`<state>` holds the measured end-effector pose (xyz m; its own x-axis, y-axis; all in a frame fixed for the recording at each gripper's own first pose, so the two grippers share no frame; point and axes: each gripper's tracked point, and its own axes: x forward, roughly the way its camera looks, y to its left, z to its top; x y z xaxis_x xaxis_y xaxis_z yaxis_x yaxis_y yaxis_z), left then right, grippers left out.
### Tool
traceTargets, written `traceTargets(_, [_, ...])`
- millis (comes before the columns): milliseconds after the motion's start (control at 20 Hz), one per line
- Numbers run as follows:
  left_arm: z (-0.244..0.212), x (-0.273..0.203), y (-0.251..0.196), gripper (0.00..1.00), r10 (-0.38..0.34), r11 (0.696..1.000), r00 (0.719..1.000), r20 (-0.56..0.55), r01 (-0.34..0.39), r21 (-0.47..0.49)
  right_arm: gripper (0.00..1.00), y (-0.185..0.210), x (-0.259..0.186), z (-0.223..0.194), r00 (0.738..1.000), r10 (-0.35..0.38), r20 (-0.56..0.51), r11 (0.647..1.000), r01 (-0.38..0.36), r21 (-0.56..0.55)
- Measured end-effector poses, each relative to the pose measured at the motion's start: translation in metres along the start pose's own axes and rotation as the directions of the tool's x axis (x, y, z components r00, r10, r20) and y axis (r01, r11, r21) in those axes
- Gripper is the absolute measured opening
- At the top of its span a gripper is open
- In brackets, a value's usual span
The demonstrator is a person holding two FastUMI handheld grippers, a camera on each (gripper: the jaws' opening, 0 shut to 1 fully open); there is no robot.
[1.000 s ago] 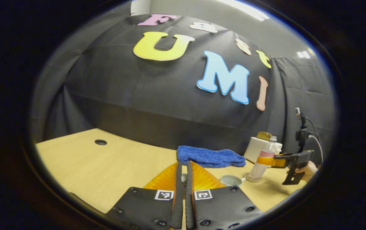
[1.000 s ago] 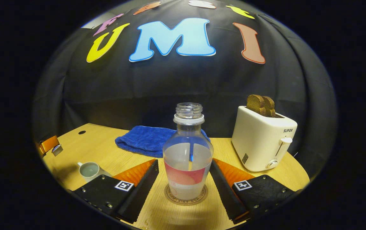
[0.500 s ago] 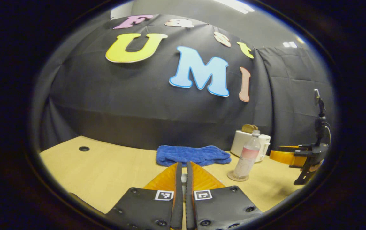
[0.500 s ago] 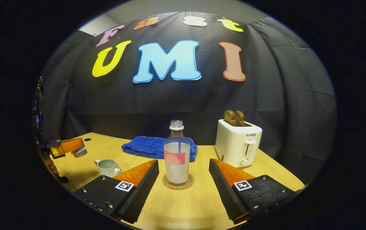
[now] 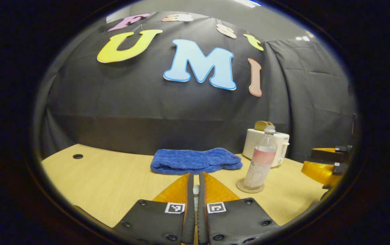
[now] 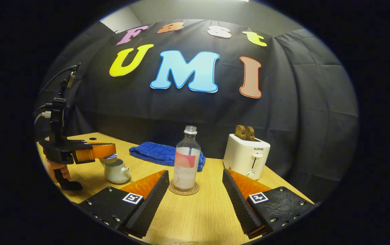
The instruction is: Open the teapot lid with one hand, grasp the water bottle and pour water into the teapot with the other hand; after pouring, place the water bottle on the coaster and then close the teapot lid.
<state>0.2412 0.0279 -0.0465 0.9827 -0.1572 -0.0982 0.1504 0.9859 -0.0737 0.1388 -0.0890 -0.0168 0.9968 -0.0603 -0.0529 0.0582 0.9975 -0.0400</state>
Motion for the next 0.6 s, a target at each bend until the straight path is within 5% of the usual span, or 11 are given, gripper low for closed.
traceTargets(600, [-0.007, 0.018, -0.004, 0.11, 0.013, 0.999, 1.0, 0.004, -0.013, 0.031, 0.98, 0.007, 0.001, -0.006, 1.0, 0.029, -0.011, 0.999, -0.029, 0.023])
